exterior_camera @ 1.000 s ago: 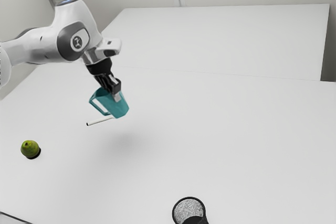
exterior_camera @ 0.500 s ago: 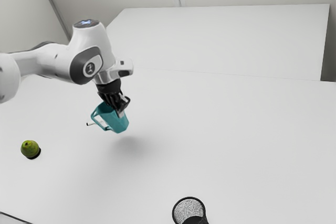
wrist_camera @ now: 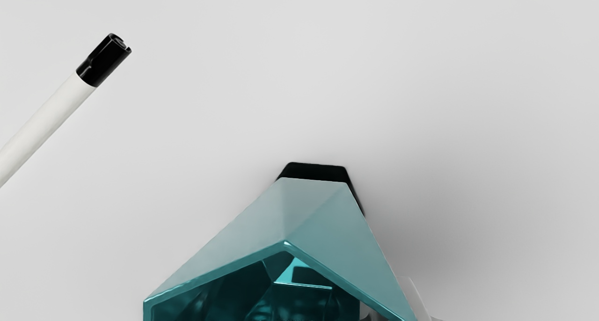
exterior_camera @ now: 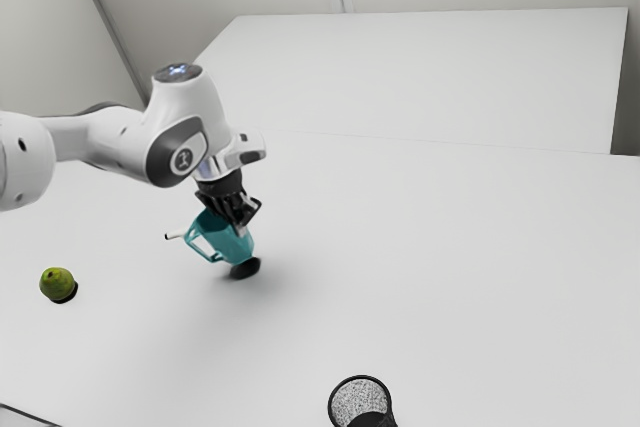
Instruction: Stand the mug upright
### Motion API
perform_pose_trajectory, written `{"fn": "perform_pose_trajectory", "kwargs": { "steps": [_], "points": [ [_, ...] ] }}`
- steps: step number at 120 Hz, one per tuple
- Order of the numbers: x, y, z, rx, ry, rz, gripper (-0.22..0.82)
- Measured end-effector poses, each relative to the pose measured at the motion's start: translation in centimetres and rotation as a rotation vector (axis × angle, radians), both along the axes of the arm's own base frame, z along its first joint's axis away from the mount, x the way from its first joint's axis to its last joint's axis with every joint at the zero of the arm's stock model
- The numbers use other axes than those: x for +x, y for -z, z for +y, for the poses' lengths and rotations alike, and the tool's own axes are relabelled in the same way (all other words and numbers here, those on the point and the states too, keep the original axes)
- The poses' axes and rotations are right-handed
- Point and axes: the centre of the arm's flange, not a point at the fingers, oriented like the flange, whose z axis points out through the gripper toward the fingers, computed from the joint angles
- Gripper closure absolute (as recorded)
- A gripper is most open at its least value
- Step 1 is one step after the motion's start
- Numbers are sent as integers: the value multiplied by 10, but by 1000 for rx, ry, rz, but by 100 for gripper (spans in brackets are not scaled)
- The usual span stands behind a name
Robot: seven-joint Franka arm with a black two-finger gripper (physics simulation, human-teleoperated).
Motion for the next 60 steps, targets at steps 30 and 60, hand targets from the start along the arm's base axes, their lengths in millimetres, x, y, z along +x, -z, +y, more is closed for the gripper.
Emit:
{"fn": "perform_pose_trajectory", "kwargs": {
  "steps": [30,60],
  "points": [
    [2,11,1,-2,-43,2,78],
    [1,24,1,-2,-73,23,78]
  ]
}}
